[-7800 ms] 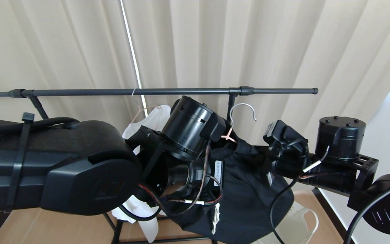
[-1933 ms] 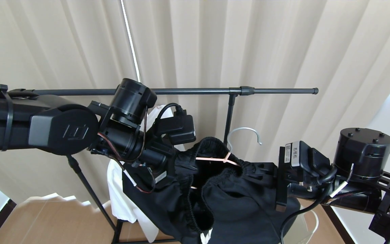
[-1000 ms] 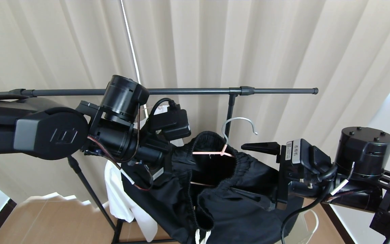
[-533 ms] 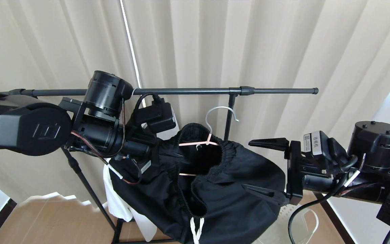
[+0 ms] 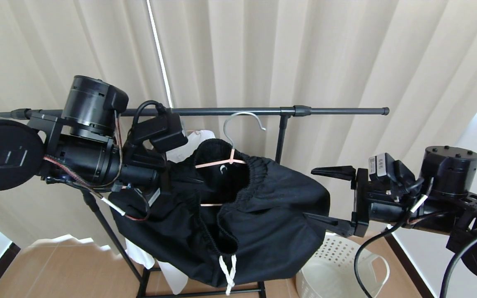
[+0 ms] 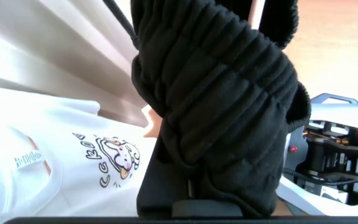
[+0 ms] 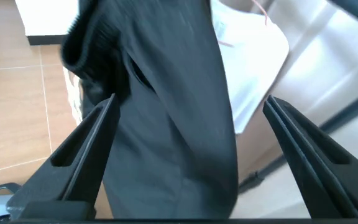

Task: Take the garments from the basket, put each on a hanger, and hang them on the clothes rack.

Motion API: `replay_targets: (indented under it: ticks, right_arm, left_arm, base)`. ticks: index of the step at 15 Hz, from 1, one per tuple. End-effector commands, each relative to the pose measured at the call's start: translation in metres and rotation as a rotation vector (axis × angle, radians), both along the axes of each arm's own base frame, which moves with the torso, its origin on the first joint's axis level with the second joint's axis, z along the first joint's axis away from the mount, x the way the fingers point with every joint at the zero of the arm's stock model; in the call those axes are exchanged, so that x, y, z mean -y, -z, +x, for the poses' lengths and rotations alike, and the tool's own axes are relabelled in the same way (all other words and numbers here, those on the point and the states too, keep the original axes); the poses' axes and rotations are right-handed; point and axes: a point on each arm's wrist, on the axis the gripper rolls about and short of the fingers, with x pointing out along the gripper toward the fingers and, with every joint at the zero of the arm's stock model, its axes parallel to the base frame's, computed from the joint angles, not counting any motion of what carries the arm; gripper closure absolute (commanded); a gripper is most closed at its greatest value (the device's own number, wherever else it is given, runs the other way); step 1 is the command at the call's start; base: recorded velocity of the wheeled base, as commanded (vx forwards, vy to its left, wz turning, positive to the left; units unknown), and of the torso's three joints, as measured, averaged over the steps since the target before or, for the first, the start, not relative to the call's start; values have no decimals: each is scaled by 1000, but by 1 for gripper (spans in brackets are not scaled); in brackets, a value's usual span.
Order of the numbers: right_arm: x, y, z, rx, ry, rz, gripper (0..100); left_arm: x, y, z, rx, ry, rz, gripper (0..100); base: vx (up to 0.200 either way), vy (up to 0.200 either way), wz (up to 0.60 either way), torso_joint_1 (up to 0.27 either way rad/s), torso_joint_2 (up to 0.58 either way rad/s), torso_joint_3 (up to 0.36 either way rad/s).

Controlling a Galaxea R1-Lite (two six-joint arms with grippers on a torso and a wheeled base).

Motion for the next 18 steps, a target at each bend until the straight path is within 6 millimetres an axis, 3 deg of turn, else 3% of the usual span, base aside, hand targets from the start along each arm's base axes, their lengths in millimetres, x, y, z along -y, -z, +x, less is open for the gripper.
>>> replay_targets:
  ticks: [1, 10, 16, 17, 18]
  right_arm:
    - [3, 18, 16, -51, 23, -14, 0]
    - [15, 50, 41, -76, 65, -68, 0]
    - [18, 55, 49, -84, 80, -69, 0]
    - [18, 55, 49, -81, 82, -69, 100]
    - [18, 54, 51, -77, 82, -68, 100]
  left_arm:
    - [-8, -9, -8, 24, -18, -13, 100]
    - [-15, -19, -15, 17, -64, -50, 100]
    - [-19, -23, -19, 28, -72, -58, 100]
    - [-19, -23, -20, 28, -71, -58, 100]
    - [-19, -23, -20, 29, -73, -59, 100]
  base:
    - [0, 0, 0, 0, 0, 0]
    - [0, 0, 0, 0, 0, 0]
    - [0, 0, 0, 0, 0, 0]
    - [0, 0, 0, 0, 0, 0]
    - [0, 0, 0, 0, 0, 0]
